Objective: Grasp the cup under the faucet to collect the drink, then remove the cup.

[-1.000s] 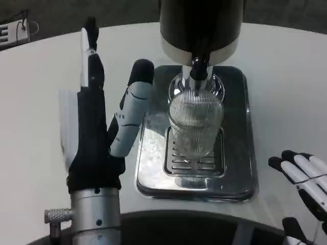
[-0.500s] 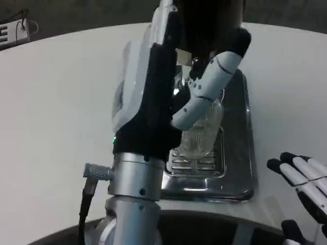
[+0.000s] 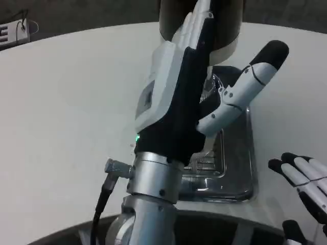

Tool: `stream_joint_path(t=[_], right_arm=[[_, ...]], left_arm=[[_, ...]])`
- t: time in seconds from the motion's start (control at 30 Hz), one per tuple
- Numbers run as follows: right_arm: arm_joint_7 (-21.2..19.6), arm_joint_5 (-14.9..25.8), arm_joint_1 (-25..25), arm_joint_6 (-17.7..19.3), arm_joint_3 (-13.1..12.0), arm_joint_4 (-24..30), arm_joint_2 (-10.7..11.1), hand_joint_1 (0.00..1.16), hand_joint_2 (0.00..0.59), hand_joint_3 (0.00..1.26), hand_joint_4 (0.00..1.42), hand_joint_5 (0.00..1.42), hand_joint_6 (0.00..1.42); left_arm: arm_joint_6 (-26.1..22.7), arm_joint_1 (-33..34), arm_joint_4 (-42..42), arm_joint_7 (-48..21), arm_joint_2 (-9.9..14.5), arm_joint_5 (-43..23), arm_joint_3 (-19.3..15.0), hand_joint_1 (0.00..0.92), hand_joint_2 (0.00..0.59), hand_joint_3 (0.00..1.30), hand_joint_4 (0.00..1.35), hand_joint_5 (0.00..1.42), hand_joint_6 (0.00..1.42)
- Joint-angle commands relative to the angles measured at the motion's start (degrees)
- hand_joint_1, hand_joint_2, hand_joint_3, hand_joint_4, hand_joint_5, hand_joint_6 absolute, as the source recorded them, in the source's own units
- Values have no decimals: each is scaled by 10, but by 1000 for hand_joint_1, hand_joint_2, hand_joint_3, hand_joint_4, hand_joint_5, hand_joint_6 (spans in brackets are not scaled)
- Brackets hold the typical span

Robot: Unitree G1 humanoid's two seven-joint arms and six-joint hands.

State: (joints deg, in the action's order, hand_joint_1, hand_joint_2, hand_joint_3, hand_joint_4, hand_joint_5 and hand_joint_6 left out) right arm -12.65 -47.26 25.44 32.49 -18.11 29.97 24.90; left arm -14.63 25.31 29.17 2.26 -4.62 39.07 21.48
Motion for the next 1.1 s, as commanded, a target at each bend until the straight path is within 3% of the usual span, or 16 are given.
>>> stream_joint_path(t=[0.03, 0.67, 0.83, 1.1], right_arm=[[-5, 10, 3, 8, -7, 2, 0, 162, 581, 117, 87, 120, 215], [-2, 14, 2, 8, -8, 3, -2, 156, 571, 117, 87, 123, 228], [-2, 13, 2, 8, -7, 1, -2, 155, 571, 117, 87, 123, 229], [1, 13, -6, 5, -2, 1, -4, 155, 571, 117, 87, 123, 230]], left_arm=[[-6, -8, -9, -11, 2, 12, 8, 0, 171, 0, 0, 0, 0], [1, 26, -55, -50, 30, 30, 15, 0, 169, 0, 0, 0, 0], [-1, 52, -60, -84, 51, 40, 19, 0, 164, 0, 0, 0, 0], [-11, 74, -52, -142, 65, 67, 31, 0, 159, 0, 0, 0, 0]])
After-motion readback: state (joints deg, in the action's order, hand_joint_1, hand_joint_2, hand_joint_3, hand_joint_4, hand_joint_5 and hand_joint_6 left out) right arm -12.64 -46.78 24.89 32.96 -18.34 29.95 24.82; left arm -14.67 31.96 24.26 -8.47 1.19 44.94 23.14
